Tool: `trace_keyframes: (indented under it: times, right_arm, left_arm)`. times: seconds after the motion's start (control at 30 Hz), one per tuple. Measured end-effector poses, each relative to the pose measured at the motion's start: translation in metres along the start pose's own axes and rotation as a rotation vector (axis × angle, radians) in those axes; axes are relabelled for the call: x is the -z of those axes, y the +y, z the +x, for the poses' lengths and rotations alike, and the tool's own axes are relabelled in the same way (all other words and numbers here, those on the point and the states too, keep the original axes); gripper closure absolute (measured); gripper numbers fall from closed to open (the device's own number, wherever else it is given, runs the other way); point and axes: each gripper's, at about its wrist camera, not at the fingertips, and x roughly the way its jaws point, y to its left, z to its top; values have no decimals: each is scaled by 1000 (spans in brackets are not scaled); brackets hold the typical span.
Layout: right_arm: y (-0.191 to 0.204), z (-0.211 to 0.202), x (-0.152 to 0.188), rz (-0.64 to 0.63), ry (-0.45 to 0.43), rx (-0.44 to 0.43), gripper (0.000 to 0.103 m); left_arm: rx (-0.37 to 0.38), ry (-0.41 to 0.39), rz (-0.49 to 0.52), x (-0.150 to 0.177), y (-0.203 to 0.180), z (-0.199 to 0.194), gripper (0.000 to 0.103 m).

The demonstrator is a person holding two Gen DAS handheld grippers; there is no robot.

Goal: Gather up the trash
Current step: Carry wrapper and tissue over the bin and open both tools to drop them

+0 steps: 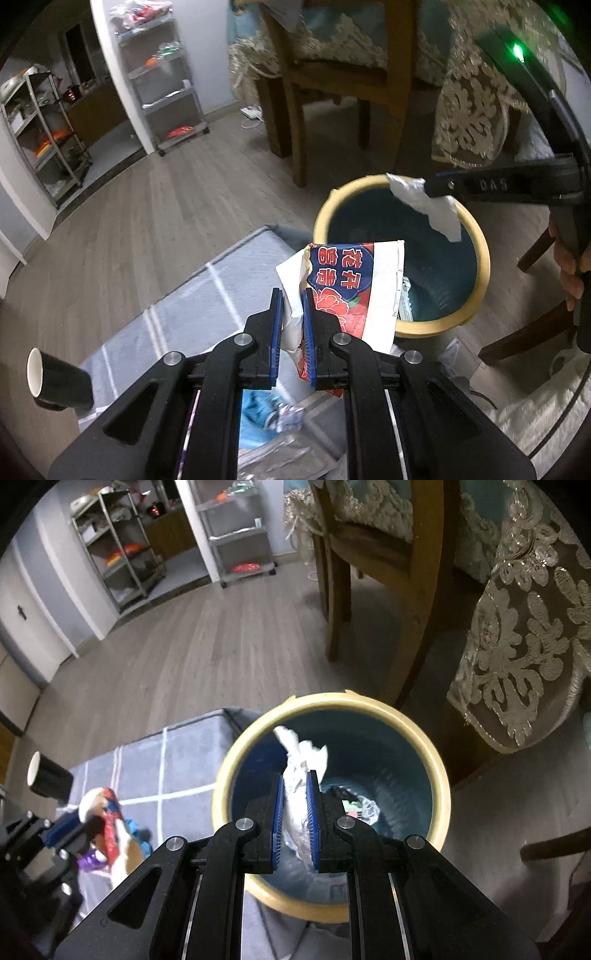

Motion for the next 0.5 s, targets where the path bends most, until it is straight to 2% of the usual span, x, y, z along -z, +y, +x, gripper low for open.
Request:
trace_keyframes:
  times: [0.17,0.5]
  right_arm:
    - [-8,7,-2,24,15,-24,90]
    - [-41,27,2,194,80,-43,89]
  left_arm:
    - [13,27,11,-9,-19,23,93]
    - [70,71,6,-19,-45,63,93]
